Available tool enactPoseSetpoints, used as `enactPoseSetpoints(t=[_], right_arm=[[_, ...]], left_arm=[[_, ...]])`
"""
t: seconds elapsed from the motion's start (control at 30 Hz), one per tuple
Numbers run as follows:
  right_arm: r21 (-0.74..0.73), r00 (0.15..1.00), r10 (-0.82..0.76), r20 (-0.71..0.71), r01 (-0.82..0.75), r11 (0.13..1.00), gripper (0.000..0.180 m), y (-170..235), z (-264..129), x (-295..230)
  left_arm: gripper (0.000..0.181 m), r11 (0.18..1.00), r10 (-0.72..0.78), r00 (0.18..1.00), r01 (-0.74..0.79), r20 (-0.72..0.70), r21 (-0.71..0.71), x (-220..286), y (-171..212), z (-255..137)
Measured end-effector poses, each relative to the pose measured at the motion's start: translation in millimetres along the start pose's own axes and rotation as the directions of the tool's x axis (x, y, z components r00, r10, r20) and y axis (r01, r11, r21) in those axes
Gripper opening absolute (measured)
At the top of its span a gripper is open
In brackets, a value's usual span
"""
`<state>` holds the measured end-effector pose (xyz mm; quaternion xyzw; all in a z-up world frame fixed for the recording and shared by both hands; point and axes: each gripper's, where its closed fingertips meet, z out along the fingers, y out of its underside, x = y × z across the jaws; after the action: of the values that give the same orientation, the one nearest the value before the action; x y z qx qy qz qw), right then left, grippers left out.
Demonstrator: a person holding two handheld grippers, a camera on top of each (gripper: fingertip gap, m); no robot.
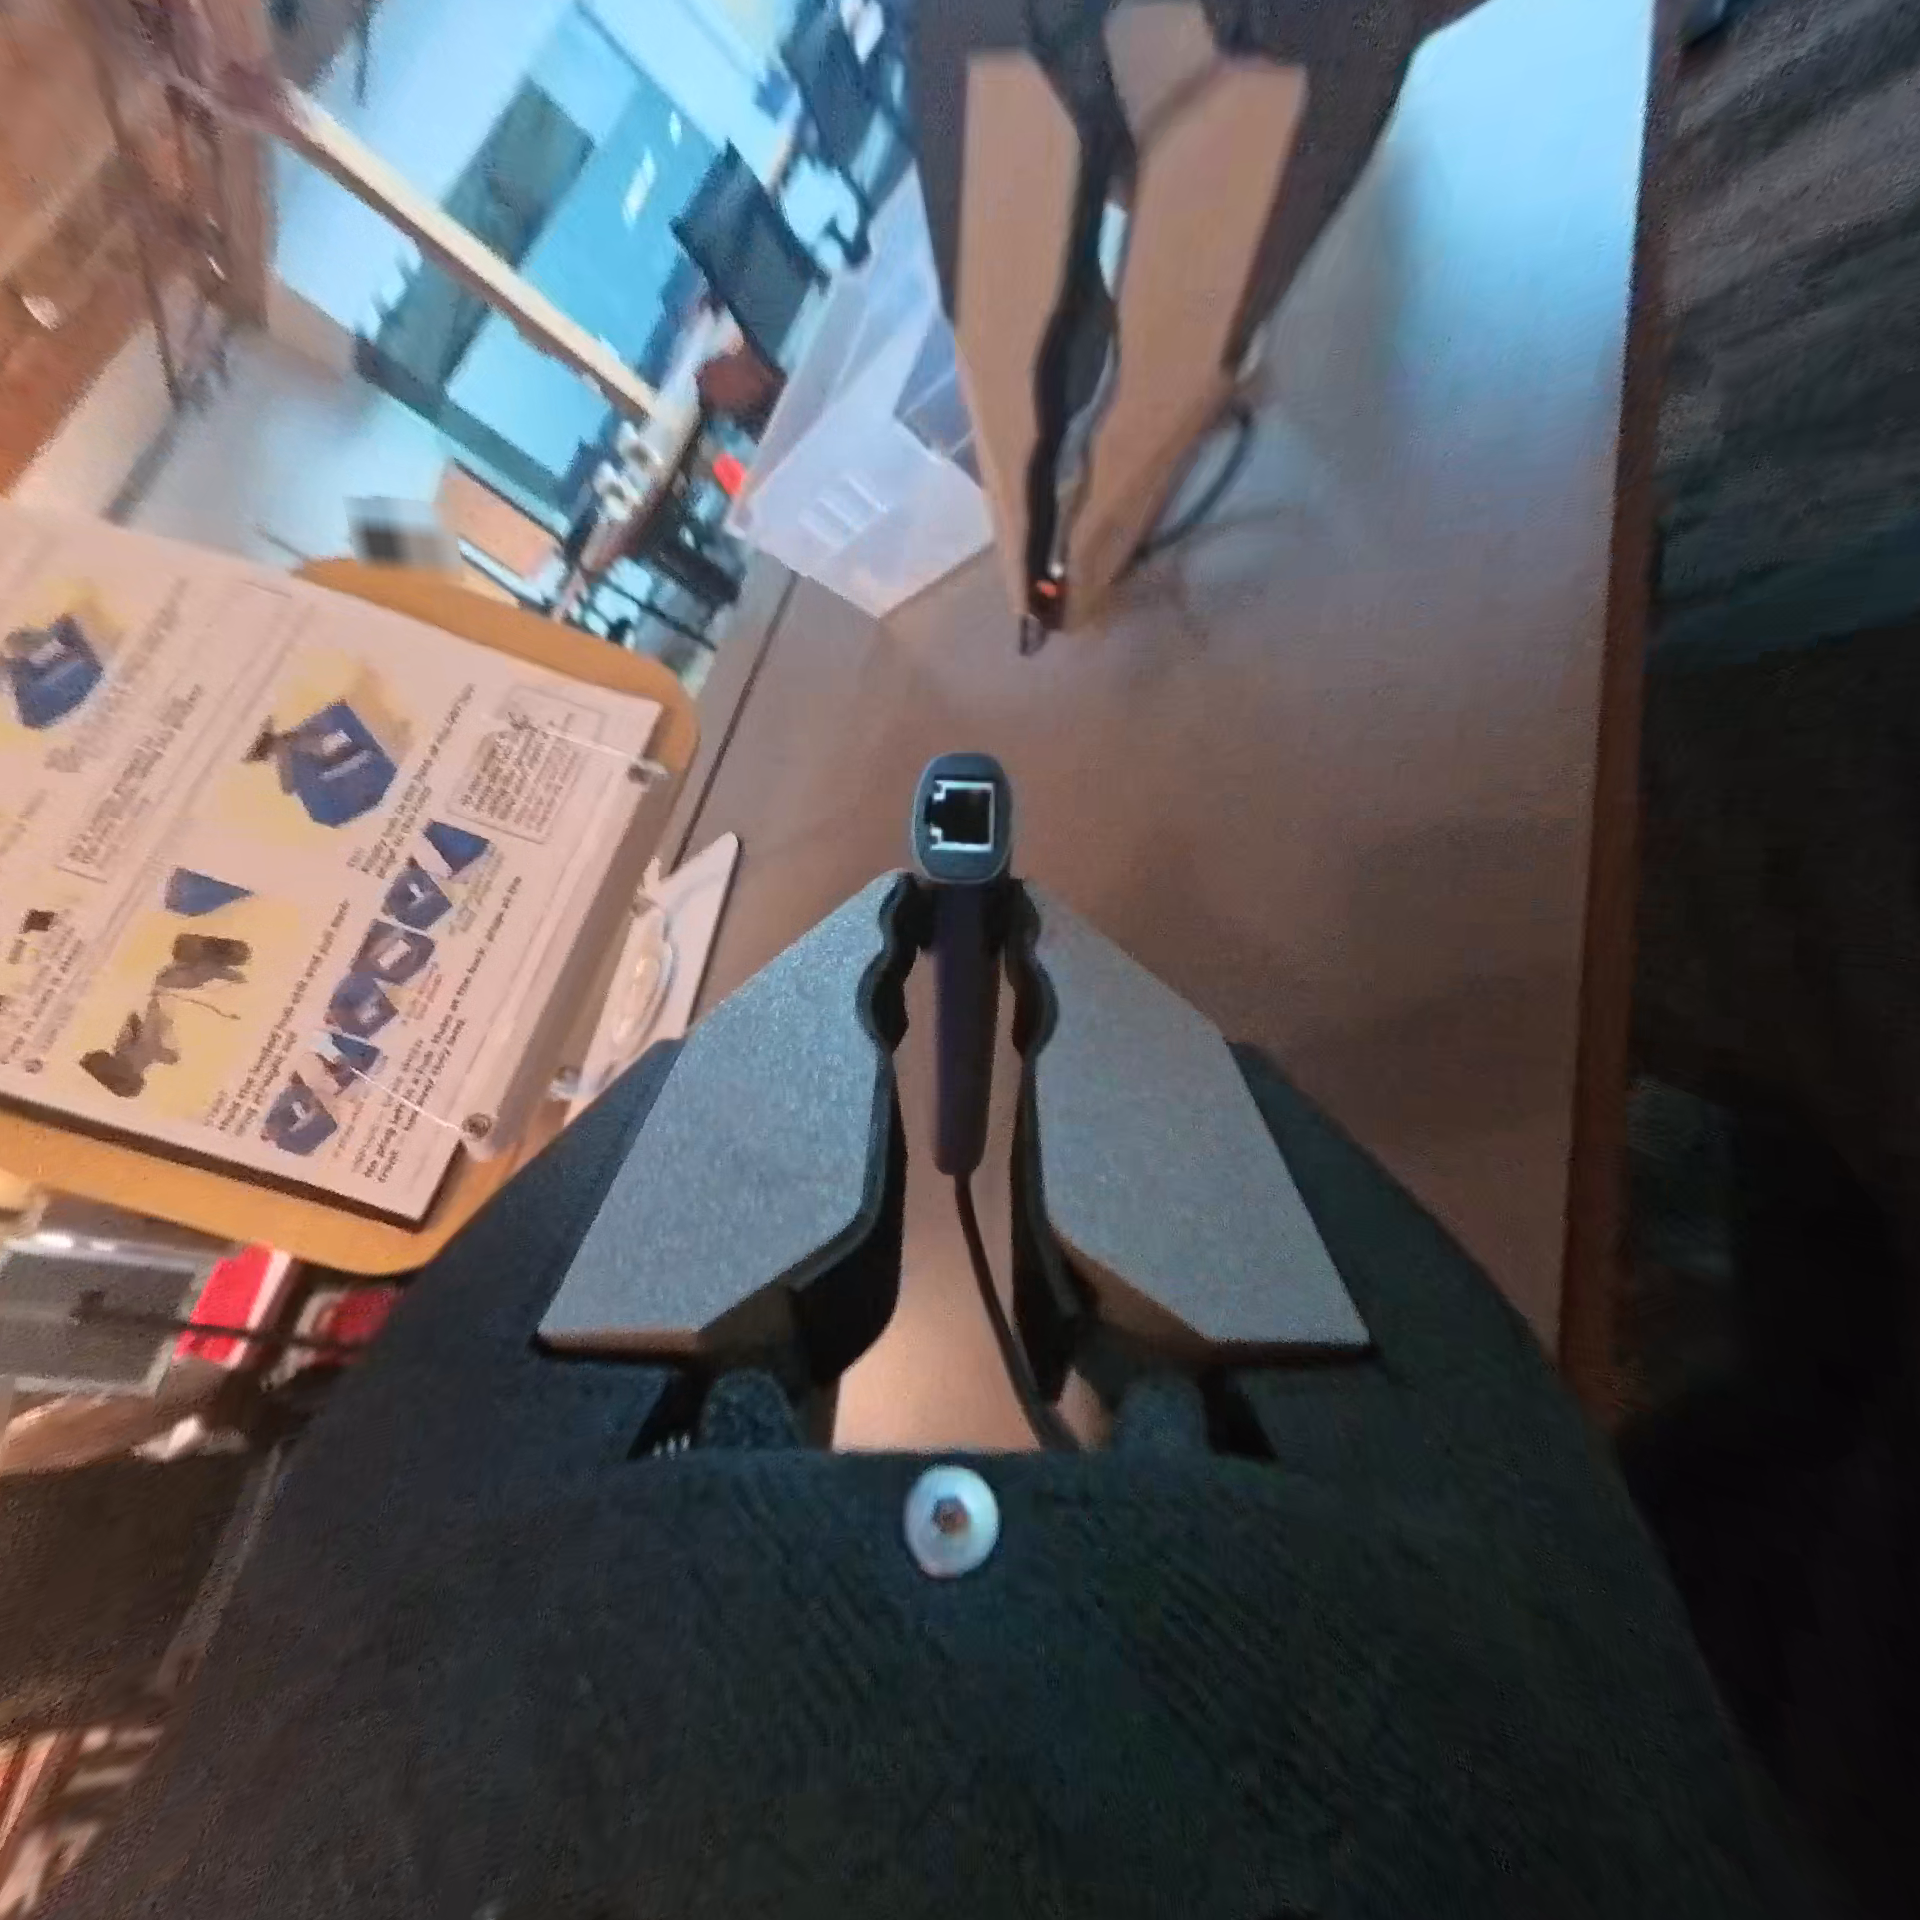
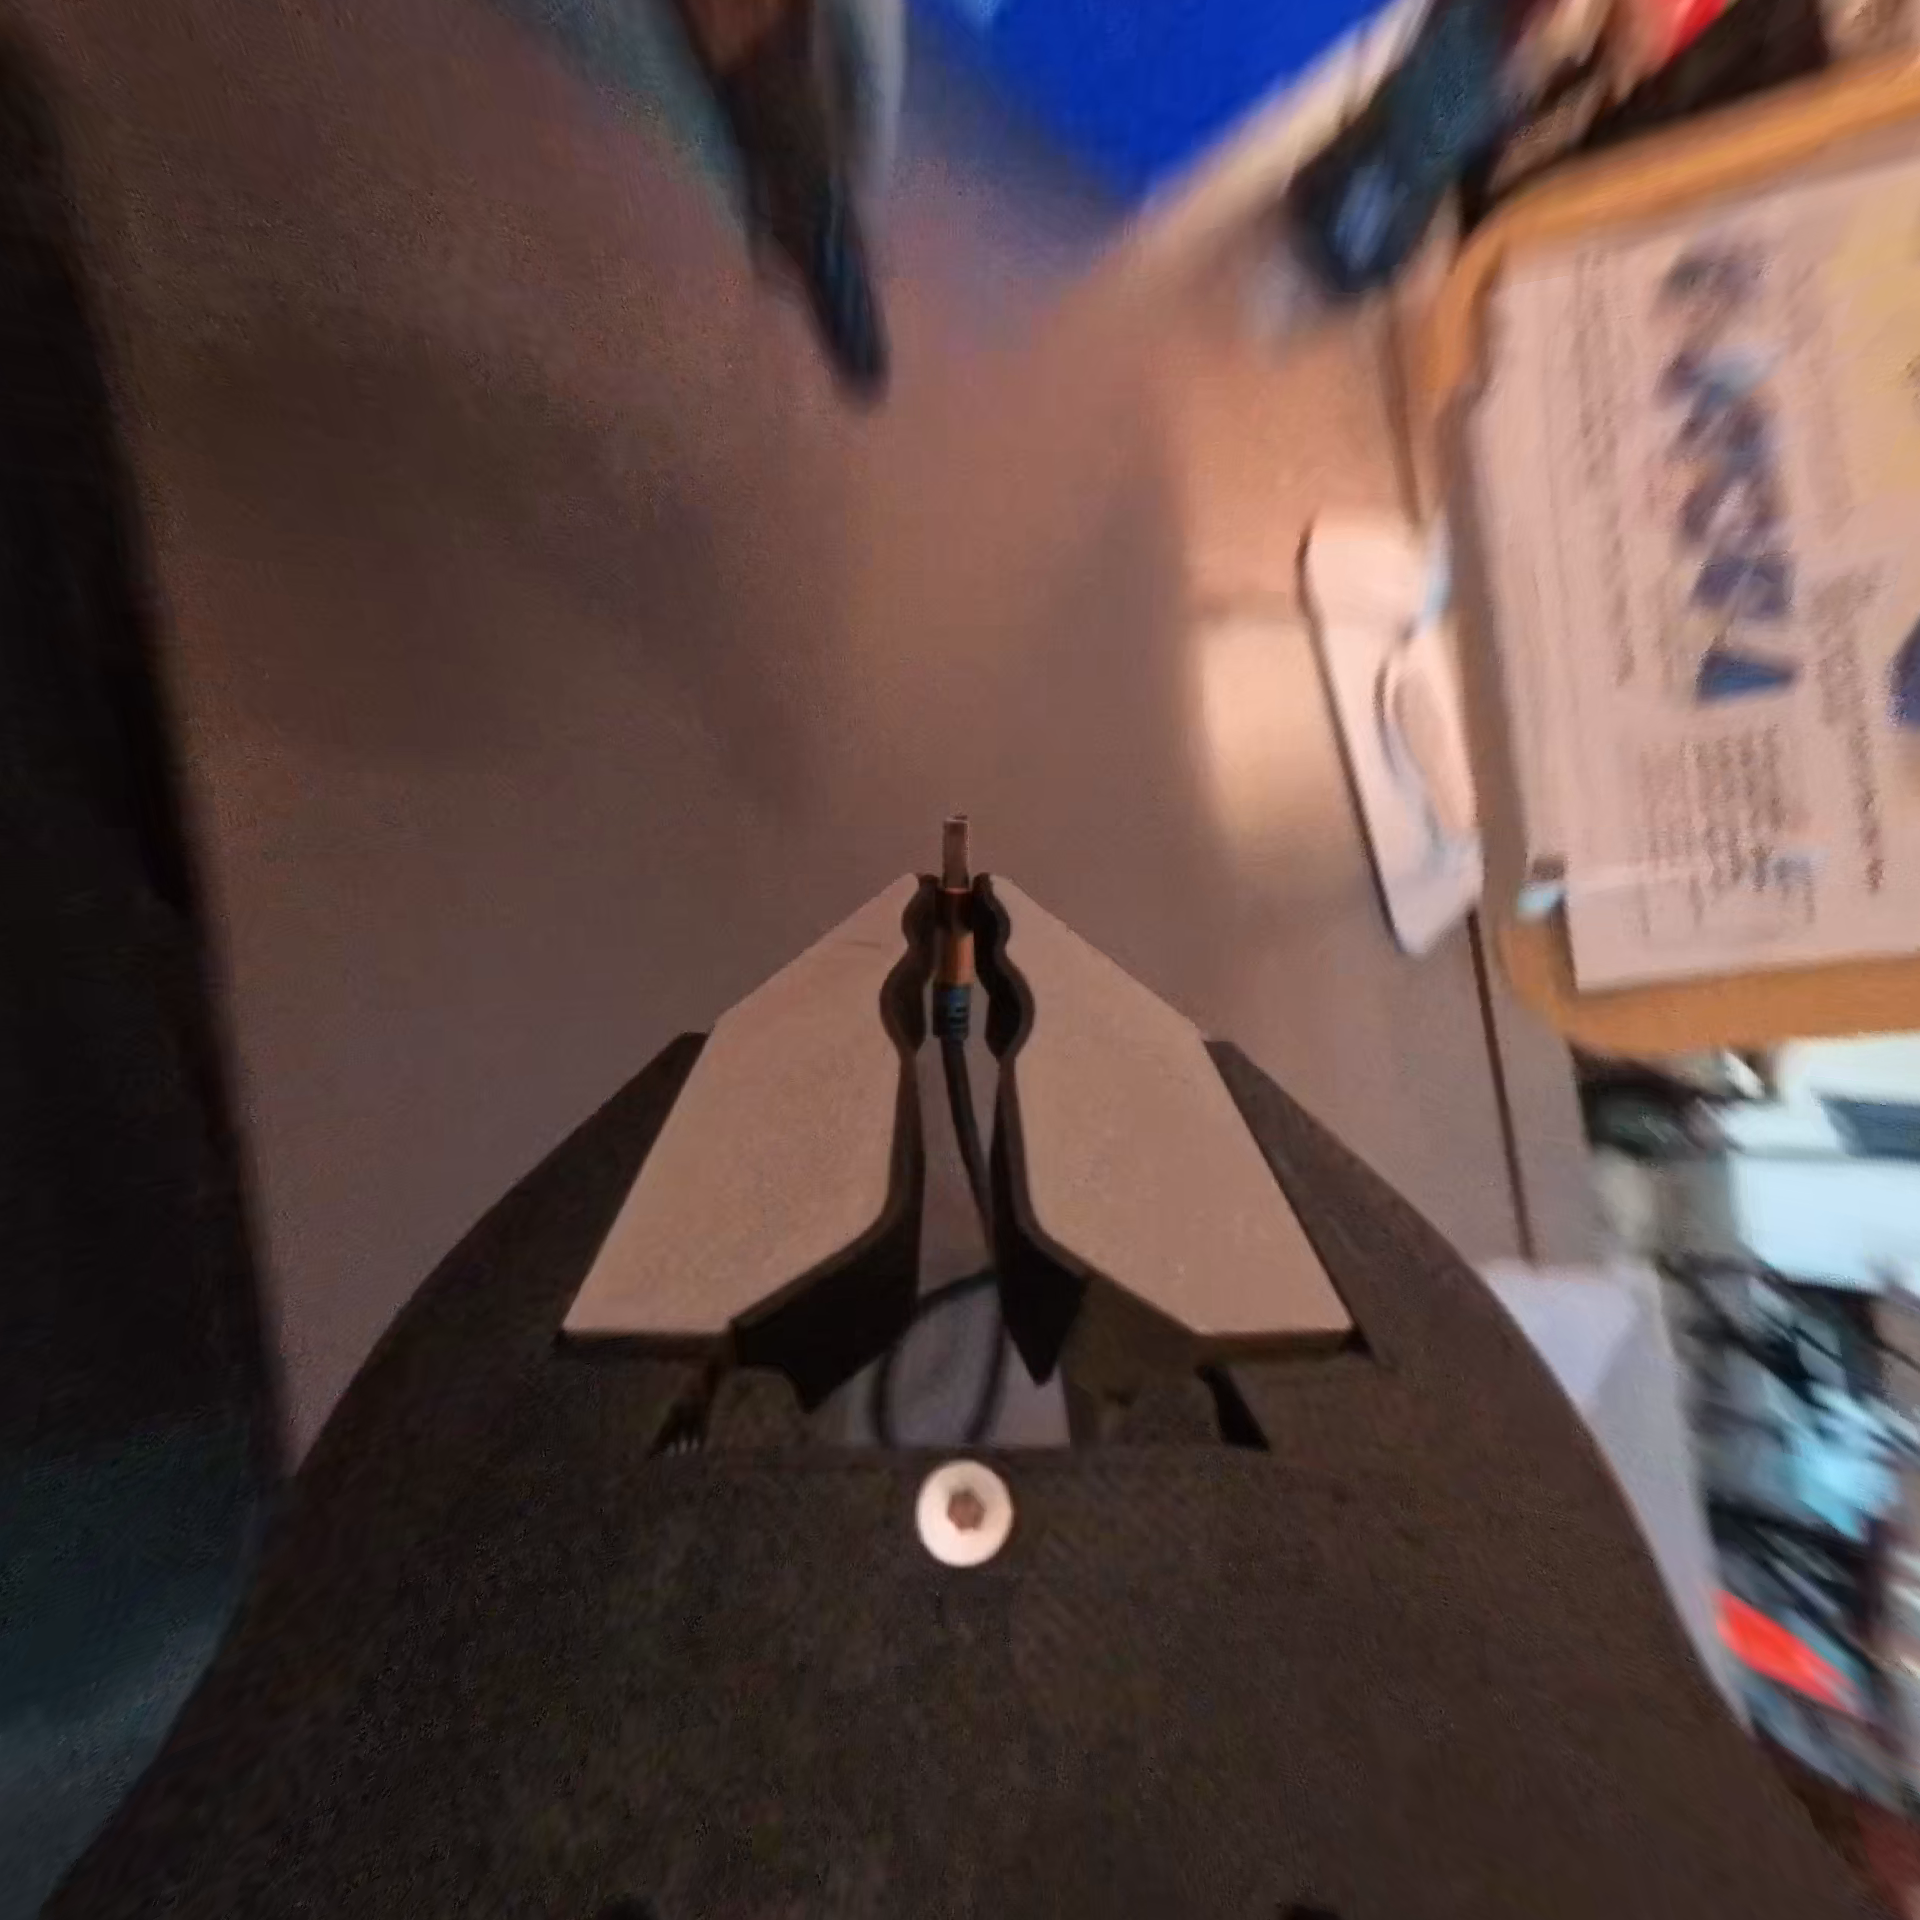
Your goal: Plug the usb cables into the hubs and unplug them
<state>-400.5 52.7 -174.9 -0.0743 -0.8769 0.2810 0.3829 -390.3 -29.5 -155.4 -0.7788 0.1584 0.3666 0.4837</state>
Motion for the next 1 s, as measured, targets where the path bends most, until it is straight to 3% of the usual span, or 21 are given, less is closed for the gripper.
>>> enactPoseSetpoints(t=[0.03,0.13,0.23,0.4,0.57,0.73,0.87,1.0], right_arm=[[0.086,1.0,0.024,-0.01,-0.023,0.996,0.003,-23.1,-9.5,3.9],[0.157,0.992,0.03,-0.124,-0.01,0.988,0.003,-48.6,-18.9,27.0],[0.241,0.986,0.115,-0.119,-0.084,0.967,0.003,-58.0,-23.6,31.5],[0.345,0.931,0.266,-0.249,-0.171,0.923,0.004,-55.7,-62.6,69.2],[0.556,0.755,0.574,-0.317,-0.342,0.757,0.003,-14.6,-150.5,134.7],[0.722,0.578,0.739,-0.345,-0.339,0.603,0.003,38.0,-230.5,168.2],[0.71,0.496,0.751,-0.435,-0.324,0.626,0.003,68.4,-254.0,178.6],[0.606,0.464,0.703,-0.538,-0.366,0.706,0.003,103.1,-238.3,187.6]], left_arm=[[0.014,1.0,-0.01,1.0,0.01,0.014,0.014,-2.4,0.6,-0.6],[0.014,1.0,-0.023,0.998,0.022,0.053,0.016,-8.2,-0.1,6.2],[0.014,1.0,-0.016,0.995,0.015,0.1,0.012,-12.8,0.8,11.9],[0.014,0.997,-0.039,0.986,0.028,0.163,0.07,-9.2,5.1,20.2],[0.014,0.988,-0.094,0.985,0.076,0.142,0.132,-5.3,7.3,23.3],[0.015,0.978,-0.145,0.984,0.127,0.101,0.167,-4.1,6.0,23.5],[0.015,0.97,-0.173,0.979,0.151,0.104,0.19,-8.3,5.7,21.5],[0.015,0.967,-0.186,0.975,0.158,0.126,0.201,-12.3,5.9,20.5]])
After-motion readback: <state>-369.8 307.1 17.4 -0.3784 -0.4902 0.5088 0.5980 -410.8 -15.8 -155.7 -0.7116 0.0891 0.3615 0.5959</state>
